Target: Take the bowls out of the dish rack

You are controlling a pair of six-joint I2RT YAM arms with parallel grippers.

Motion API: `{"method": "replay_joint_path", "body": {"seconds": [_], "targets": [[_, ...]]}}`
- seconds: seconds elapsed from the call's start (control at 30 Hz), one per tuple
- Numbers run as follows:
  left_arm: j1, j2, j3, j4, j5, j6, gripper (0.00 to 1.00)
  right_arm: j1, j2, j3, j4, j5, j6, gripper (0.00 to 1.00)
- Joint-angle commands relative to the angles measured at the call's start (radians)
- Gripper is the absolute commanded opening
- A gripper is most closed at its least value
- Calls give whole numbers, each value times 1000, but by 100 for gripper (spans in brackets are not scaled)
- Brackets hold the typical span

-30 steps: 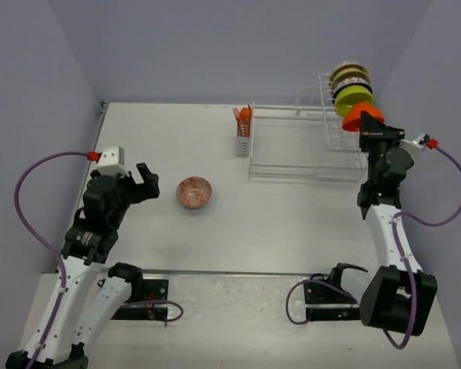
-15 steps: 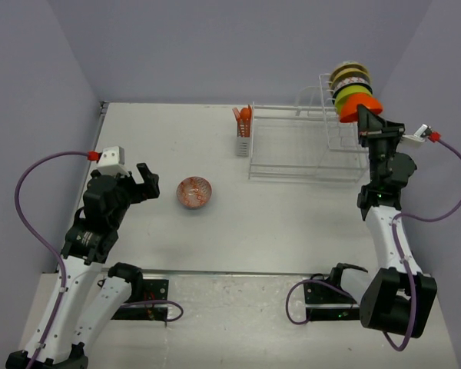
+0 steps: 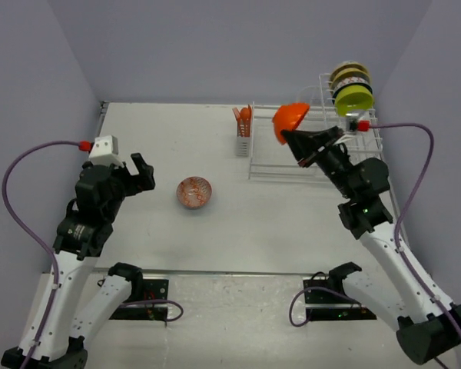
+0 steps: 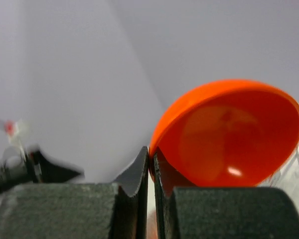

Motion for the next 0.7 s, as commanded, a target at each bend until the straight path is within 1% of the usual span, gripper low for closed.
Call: {"method": "replay_joint_path", "body": {"seconds": [0.0,0.03,0.07,0.1,0.13,0.17,0.2,0.23,0.27,0.3,0.4,0.43,0.47,0.53,0.57,0.63,0.67], "targets": [[-6,99,254,-37,-4,11,100,232,15,144,-369,45,-506,0],[-6,132,319,-55,15,10,100,368,42,215,-453,99,-583,0],[-6,170,445,-72,36,8,100,436,76,251,-545,216,-754,0],[-6,255,506,-91,109,8,100,514,154,279,-689,292,-832,0],[-6,300,619,-126,168,10,100,646,197,318,-745,373,-943,0],[-6,351,673,-146,287,11,100,692,238,334,-796,495,-981,0],[-9,442,716,-181,347,16,100,760,315,345,-861,539,-1010,0],[-24,480,786,-196,396,22,100,785,350,377,-895,568,-1044,0],[-35,541,811,-209,436,31,100,799,402,395,-944,602,-1056,0],[-47,564,836,-223,446,34,100,831,423,418,-960,613,-1072,0],[-138,637,852,-265,441,56,100,892,449,428,-959,625,-1153,0],[-205,646,839,-269,425,57,100,900,447,428,-951,621,-1165,0],[-240,660,821,-269,380,56,100,903,443,428,-934,605,-1174,0],[-308,673,758,-266,358,51,100,906,432,432,-919,584,-1191,0],[-319,674,729,-246,352,47,100,906,426,431,-914,581,-1196,0],[-333,672,619,-201,369,28,99,914,412,428,-900,541,-1207,0],[-336,673,618,-192,384,22,99,915,409,428,-902,541,-1210,0]]}}
